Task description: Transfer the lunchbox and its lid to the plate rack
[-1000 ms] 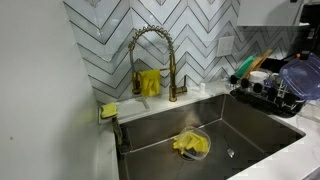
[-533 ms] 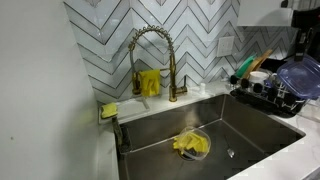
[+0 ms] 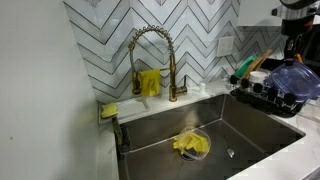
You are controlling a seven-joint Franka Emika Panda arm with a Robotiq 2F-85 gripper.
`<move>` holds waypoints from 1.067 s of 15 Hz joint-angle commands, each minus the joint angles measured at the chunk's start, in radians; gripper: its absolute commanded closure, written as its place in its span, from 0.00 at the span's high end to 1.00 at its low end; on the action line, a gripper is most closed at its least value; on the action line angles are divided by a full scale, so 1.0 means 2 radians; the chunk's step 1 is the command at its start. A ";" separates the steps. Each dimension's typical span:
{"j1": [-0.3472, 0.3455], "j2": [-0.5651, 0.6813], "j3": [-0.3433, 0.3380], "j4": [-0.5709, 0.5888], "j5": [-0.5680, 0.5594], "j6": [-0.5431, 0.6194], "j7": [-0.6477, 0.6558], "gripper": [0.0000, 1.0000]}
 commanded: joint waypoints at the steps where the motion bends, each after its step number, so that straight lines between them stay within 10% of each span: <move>1: 0.002 0.011 0.002 -0.010 -0.018 0.030 0.033 0.02; 11: 0.009 0.040 0.006 -0.008 -0.012 0.060 0.061 0.02; 16: 0.010 0.048 0.008 -0.008 -0.009 0.065 0.060 0.57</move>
